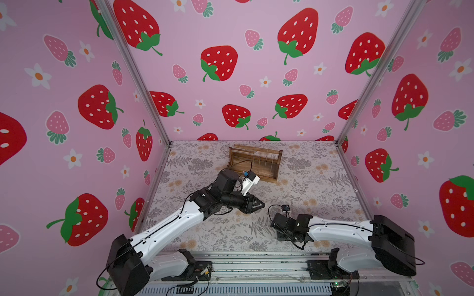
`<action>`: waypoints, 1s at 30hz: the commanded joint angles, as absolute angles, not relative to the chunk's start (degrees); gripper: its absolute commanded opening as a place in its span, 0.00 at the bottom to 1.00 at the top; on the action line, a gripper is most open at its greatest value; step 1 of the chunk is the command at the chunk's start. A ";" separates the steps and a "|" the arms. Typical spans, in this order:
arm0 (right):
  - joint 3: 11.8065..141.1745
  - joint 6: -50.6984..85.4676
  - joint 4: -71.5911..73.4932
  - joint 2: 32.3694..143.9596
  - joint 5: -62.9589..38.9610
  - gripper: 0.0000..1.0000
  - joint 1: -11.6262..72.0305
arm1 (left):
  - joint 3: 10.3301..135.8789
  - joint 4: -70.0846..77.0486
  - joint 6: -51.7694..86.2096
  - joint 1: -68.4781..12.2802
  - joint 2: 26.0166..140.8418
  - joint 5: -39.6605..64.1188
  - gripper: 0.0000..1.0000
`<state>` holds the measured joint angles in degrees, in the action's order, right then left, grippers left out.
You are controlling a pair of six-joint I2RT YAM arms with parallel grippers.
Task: Take the necklace off the jewelry display stand
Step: Place the necklace at the center of the board.
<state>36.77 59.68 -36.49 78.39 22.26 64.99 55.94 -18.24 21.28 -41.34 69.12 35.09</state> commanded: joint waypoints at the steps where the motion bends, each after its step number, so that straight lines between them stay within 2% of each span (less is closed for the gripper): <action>1: 34.81 61.69 -40.06 78.23 20.96 0.10 65.99 | 55.29 -18.00 21.45 -41.67 67.99 35.00 0.36; 21: 35.31 65.41 -43.34 76.66 22.64 0.10 69.60 | 54.07 -17.68 22.06 -42.13 65.96 34.32 0.36; 22: 35.55 65.31 -43.33 76.56 22.84 0.12 69.55 | 54.10 -17.67 22.06 -42.15 65.92 34.23 0.36; 24: 37.02 64.98 -44.49 76.20 24.18 0.24 69.61 | 54.22 -17.75 22.06 -42.15 66.00 34.10 0.37; 26: 39.80 64.08 -47.05 74.89 26.83 0.33 69.50 | 54.61 -18.01 22.07 -42.22 66.05 33.69 0.38; 30: 48.82 59.41 -53.52 70.36 33.83 0.35 68.66 | 56.06 -19.25 21.57 -42.19 66.48 32.71 0.40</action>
<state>42.44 62.54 -47.99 74.13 27.81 69.01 54.78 -18.04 22.31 -41.91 66.67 33.50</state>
